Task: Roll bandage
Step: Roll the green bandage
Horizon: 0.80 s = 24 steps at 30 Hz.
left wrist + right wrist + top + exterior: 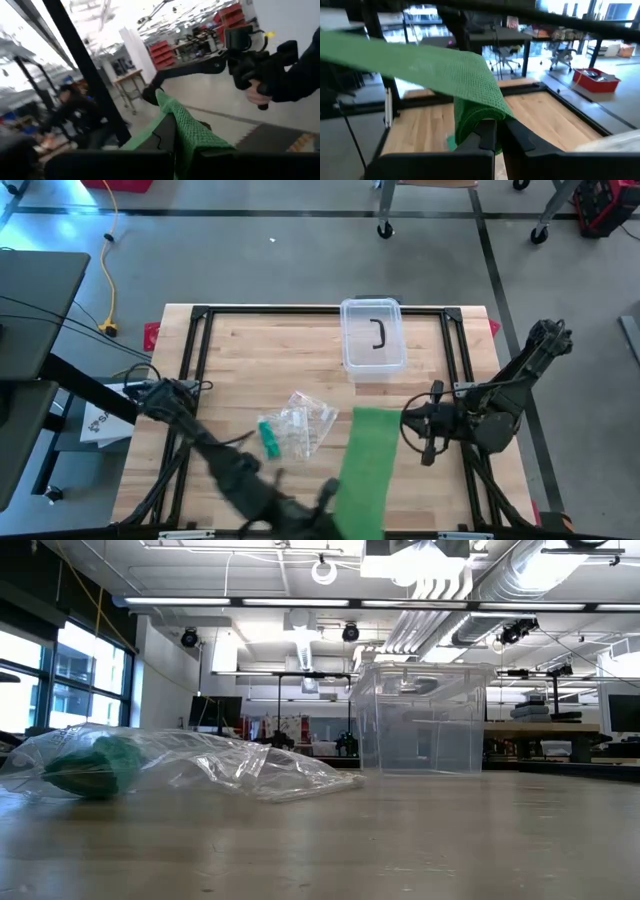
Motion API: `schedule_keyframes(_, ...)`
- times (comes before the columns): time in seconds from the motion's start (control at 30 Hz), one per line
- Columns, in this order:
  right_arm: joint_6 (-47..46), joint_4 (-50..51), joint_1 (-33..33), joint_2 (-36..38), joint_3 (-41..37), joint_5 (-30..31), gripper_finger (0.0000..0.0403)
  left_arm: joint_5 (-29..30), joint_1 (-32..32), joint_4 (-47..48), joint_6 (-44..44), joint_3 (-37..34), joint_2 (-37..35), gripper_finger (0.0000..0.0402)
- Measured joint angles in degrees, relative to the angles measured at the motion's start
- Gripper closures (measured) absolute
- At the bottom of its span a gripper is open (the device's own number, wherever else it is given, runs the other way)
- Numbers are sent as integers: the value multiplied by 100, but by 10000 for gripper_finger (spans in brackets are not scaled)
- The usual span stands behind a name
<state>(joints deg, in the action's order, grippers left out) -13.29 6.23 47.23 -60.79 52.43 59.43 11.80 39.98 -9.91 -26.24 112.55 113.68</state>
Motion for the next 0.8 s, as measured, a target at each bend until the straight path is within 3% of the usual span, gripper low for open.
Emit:
schedule_keyframes(0.17,636,-1350,-86,209,-496,-138,403,-381,-544,-540,737,0,576,401)
schedule_keyframes(0.3,931,-1708,-152,200,-529,-408,403,-383,-902,-463,1301,0,890,401)
schedule_keyframes(0.43,993,-1691,-149,198,-512,-439,403,-381,-1076,280,1769,0,1060,401)
schedule_keyframes(0.57,1038,-1678,-147,196,-507,-454,403,-379,-1089,1311,1801,0,1219,401)
schedule_keyframes(0.8,1028,-1724,-145,194,-505,-499,403,-399,-982,2306,1874,-2,1453,400)
